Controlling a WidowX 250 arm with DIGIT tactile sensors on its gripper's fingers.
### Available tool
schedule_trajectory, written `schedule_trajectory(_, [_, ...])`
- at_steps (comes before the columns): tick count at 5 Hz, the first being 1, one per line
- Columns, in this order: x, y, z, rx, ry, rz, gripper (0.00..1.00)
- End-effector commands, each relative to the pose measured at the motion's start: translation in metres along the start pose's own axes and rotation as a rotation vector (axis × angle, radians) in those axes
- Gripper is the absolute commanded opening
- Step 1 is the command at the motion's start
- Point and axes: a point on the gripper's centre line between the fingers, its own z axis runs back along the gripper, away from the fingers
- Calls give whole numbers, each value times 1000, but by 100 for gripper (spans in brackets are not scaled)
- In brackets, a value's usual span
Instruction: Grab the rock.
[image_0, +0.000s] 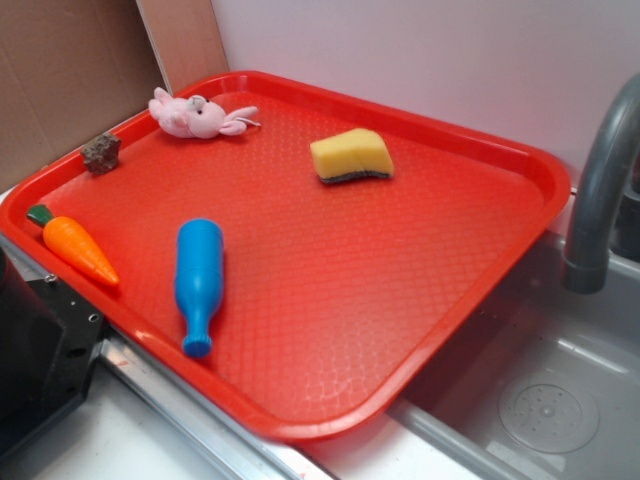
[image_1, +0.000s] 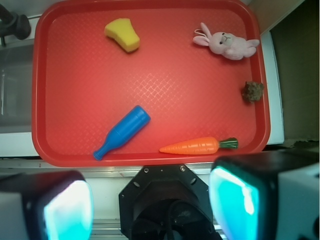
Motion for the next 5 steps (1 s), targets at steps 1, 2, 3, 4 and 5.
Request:
schedule_trajectory(1, [0, 0, 0, 0, 0, 0, 100])
schedule_trajectory(2, [13, 31, -26, 85, 16, 160, 100])
schedule_trajectory(3, [32, 80, -53, 107, -6, 409, 100])
schedule_trajectory(4, [42, 111, -68, 275, -130, 651, 100])
schedule_trajectory(5, [42, 111, -68, 275, -130, 651, 100])
